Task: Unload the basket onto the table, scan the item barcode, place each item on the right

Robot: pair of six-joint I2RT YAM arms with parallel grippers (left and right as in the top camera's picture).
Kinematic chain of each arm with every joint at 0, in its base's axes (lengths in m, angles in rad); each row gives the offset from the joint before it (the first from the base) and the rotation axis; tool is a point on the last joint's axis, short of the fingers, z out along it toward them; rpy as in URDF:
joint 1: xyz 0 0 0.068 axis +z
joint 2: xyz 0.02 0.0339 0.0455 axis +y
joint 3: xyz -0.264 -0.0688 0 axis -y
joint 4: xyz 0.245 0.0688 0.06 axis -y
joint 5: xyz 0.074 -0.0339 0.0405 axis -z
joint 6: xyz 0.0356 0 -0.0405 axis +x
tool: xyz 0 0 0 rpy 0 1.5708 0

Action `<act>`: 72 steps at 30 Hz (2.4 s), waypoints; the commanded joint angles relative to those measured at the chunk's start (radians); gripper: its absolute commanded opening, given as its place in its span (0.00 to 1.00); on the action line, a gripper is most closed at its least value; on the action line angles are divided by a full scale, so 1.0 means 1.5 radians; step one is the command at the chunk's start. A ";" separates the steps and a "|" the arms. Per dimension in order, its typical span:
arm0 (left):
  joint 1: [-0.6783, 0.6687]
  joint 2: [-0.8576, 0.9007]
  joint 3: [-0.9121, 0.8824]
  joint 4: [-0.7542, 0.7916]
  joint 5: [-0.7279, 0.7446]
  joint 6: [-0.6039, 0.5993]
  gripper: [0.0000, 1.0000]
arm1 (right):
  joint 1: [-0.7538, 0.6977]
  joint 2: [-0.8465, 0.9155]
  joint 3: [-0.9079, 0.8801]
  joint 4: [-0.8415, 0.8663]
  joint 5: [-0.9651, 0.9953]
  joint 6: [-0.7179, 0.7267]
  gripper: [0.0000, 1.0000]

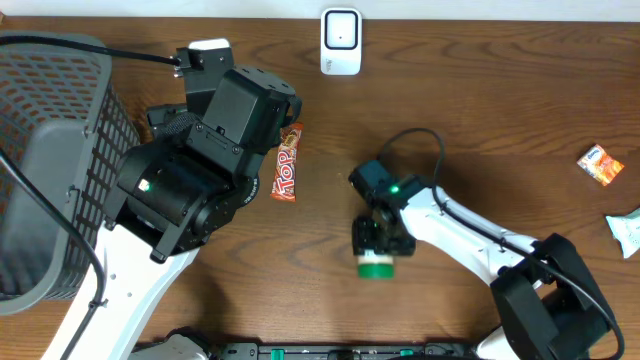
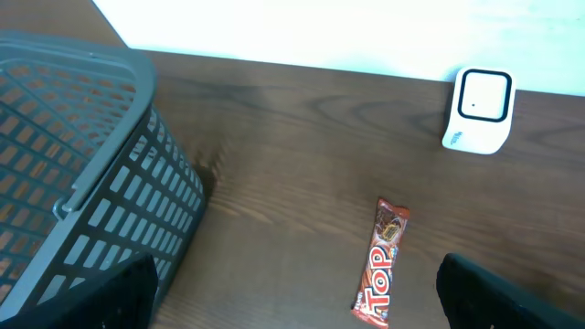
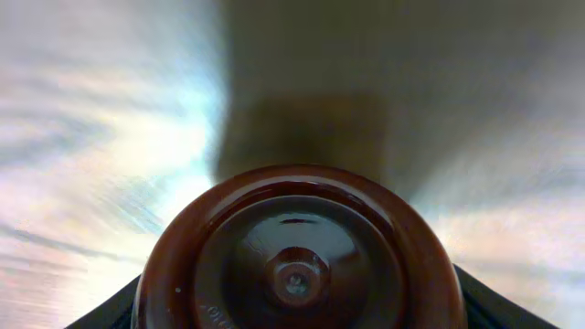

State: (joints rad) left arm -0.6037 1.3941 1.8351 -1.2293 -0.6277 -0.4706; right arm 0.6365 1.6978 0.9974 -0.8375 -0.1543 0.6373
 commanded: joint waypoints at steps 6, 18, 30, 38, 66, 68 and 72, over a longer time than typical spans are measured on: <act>0.002 -0.001 0.005 -0.001 -0.010 0.004 0.98 | -0.008 0.001 0.039 0.130 0.190 -0.087 0.61; 0.002 -0.001 0.005 -0.001 -0.010 0.004 0.98 | -0.011 0.025 0.001 0.378 0.337 -0.167 0.65; 0.002 -0.001 0.005 -0.001 -0.010 0.004 0.98 | -0.018 0.137 -0.009 0.492 0.364 -0.166 0.88; 0.002 -0.001 0.005 -0.001 -0.010 0.004 0.98 | -0.019 0.028 -0.009 0.447 0.363 -0.168 0.99; 0.002 -0.001 0.005 -0.001 -0.010 0.004 0.98 | -0.067 0.140 -0.009 0.556 0.302 -0.185 0.61; 0.002 -0.001 0.005 -0.001 -0.010 0.004 0.98 | -0.069 0.140 -0.009 0.556 0.302 -0.203 0.61; 0.002 -0.001 0.005 -0.001 -0.010 0.004 0.98 | -0.068 0.128 0.000 0.519 0.287 -0.212 0.62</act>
State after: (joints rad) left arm -0.6037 1.3941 1.8351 -1.2293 -0.6281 -0.4706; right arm 0.5415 1.8938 0.9863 -0.0174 0.2913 0.3511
